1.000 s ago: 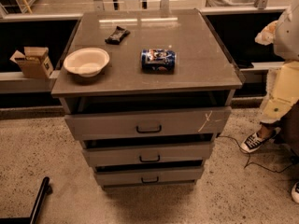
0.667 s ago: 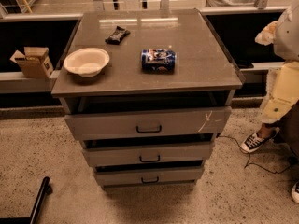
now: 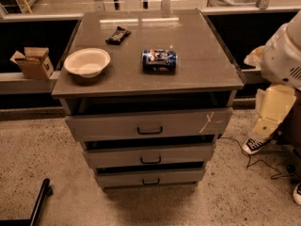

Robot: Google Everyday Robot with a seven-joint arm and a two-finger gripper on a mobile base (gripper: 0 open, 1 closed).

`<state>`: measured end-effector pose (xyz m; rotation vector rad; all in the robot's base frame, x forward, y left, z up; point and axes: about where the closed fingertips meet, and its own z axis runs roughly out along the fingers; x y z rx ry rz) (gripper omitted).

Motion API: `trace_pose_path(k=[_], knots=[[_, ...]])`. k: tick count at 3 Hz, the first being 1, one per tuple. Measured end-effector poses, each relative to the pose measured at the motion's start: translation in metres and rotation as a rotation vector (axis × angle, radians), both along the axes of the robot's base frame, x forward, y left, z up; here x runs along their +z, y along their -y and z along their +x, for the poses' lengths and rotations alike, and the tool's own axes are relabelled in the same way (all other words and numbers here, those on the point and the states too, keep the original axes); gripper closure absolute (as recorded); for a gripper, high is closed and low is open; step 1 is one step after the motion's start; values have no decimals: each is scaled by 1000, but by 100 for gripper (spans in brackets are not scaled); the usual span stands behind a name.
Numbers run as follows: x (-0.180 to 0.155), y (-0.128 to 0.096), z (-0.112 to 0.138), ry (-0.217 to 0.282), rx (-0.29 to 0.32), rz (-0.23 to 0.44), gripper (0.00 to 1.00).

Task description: Open top drawer

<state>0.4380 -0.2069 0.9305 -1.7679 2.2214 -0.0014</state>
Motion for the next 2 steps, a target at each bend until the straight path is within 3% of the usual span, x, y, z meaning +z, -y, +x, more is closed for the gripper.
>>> trace_pose_path(k=[1,2], knots=[[-15,-7,4,7,41,-50,0],[-96,-13,22,3,141,-80,0]])
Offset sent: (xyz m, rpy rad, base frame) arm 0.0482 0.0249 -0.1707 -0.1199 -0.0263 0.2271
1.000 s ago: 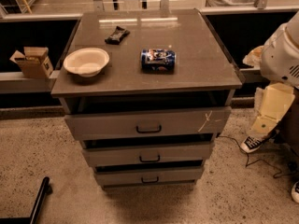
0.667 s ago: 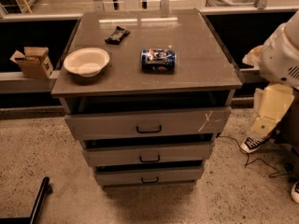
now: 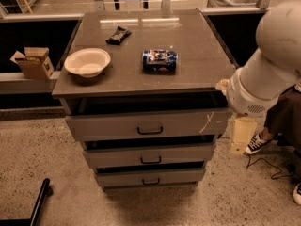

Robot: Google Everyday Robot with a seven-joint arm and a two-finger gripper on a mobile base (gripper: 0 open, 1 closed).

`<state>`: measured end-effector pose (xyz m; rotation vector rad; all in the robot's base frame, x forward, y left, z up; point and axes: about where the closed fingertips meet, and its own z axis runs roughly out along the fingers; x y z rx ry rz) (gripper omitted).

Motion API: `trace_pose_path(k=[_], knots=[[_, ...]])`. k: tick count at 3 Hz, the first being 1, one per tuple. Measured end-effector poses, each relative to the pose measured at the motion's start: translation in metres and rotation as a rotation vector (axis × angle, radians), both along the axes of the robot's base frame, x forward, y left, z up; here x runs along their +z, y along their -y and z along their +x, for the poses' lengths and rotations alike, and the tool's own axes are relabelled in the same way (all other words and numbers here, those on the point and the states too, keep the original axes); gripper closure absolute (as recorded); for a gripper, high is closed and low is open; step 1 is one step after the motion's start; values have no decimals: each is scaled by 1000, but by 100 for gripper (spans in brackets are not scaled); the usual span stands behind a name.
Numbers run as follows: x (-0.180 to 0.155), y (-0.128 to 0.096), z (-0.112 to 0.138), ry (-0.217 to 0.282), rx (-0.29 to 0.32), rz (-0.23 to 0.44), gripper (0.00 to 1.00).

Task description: Open top drawer

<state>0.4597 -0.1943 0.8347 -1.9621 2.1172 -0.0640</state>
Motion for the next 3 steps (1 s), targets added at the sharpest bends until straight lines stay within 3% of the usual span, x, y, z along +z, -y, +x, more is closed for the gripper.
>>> trace_pose_path(k=[1,2,3], knots=[[-45,-2,4,9,88,54,0],[-45,-2,5,18,106,50,0],[-66,-11,17,14,93,-5,0]])
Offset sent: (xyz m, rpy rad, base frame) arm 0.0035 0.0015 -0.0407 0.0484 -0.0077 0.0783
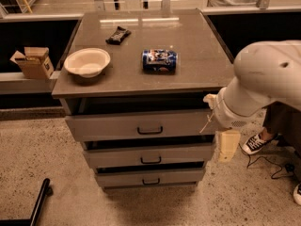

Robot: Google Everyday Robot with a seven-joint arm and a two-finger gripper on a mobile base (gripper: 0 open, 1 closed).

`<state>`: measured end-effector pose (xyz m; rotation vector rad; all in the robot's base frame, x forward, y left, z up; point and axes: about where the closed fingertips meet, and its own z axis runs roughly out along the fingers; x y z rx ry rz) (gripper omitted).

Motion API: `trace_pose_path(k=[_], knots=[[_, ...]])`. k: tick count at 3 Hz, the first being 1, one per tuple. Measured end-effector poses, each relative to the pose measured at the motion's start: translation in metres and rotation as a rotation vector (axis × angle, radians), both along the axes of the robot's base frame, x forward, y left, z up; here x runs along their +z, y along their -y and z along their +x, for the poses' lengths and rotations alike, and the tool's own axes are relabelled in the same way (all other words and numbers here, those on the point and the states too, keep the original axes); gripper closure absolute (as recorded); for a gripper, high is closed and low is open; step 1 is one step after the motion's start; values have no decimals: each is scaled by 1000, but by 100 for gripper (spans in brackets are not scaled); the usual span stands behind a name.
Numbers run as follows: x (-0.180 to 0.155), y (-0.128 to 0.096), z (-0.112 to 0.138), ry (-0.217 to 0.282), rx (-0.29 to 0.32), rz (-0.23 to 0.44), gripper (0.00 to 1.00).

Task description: Open top drawer

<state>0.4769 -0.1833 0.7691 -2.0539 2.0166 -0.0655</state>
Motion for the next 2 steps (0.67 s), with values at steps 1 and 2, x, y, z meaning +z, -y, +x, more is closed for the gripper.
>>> trace_pose_path(k=[1,2], knots=[[-37,11,23,33,6,-93,0],[-70,19,46,72,21,-164,0]])
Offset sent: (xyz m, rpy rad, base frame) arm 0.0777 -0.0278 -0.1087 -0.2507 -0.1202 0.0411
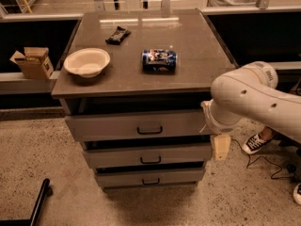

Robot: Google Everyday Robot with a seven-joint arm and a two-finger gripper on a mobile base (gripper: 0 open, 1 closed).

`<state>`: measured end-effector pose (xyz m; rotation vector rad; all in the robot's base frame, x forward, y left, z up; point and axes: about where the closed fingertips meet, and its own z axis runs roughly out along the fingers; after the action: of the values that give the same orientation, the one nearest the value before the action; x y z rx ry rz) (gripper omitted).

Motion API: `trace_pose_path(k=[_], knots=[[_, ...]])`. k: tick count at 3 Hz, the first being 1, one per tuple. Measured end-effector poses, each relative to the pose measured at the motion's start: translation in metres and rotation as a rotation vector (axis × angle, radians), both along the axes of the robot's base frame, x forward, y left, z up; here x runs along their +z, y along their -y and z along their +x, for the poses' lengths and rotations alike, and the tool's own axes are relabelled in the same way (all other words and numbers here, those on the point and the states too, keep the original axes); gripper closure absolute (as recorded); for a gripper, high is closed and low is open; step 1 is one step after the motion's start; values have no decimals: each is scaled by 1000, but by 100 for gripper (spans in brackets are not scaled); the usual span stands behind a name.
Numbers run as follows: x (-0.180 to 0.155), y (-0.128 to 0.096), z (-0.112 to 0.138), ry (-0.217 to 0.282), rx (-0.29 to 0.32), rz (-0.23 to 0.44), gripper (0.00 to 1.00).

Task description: Open top drawer

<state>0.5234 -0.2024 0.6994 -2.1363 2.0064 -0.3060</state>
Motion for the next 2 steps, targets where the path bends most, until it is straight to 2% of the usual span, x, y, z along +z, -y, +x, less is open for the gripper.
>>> trace_pose_path(k=[2], knots=[[-23,0,38,5,63,-17,0]])
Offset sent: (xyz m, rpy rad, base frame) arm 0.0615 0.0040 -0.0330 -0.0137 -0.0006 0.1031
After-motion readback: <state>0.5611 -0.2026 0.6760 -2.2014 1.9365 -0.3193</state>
